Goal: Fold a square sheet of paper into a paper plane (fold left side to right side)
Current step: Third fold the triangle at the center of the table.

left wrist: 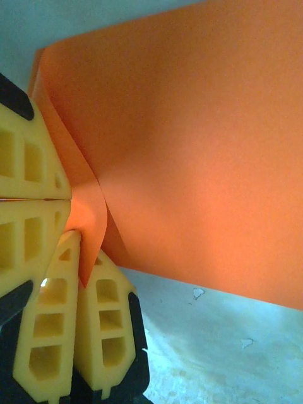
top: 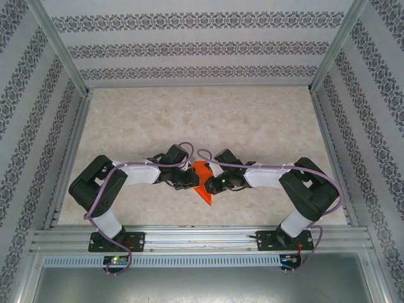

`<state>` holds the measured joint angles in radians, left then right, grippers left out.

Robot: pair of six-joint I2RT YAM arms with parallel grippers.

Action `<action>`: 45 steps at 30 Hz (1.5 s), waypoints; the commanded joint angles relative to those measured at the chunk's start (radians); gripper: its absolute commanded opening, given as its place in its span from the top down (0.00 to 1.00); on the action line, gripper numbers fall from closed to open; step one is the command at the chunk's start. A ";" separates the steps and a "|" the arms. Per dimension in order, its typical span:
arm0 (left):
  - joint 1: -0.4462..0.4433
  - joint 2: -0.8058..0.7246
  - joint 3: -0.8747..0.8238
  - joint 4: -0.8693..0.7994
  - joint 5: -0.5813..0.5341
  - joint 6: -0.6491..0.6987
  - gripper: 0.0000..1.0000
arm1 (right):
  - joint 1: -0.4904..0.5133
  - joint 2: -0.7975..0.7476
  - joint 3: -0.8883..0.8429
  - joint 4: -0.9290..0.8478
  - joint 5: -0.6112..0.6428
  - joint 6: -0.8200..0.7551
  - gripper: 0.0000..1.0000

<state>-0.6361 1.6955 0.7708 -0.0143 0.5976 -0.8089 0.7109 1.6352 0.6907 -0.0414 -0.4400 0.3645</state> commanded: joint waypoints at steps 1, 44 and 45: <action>-0.010 0.016 -0.001 -0.032 -0.018 0.028 0.92 | 0.004 0.045 -0.016 -0.074 0.032 -0.008 0.87; -0.007 0.038 -0.052 -0.009 -0.051 0.021 0.95 | -0.093 -0.240 -0.108 -0.036 -0.204 0.180 0.78; -0.008 0.038 -0.050 -0.009 -0.051 0.022 0.95 | -0.087 -0.245 -0.124 -0.013 -0.228 0.203 0.82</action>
<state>-0.6357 1.7065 0.7437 0.0196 0.5869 -0.7940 0.6125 1.4113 0.6163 -0.0872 -0.5671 0.4812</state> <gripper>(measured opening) 0.056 0.203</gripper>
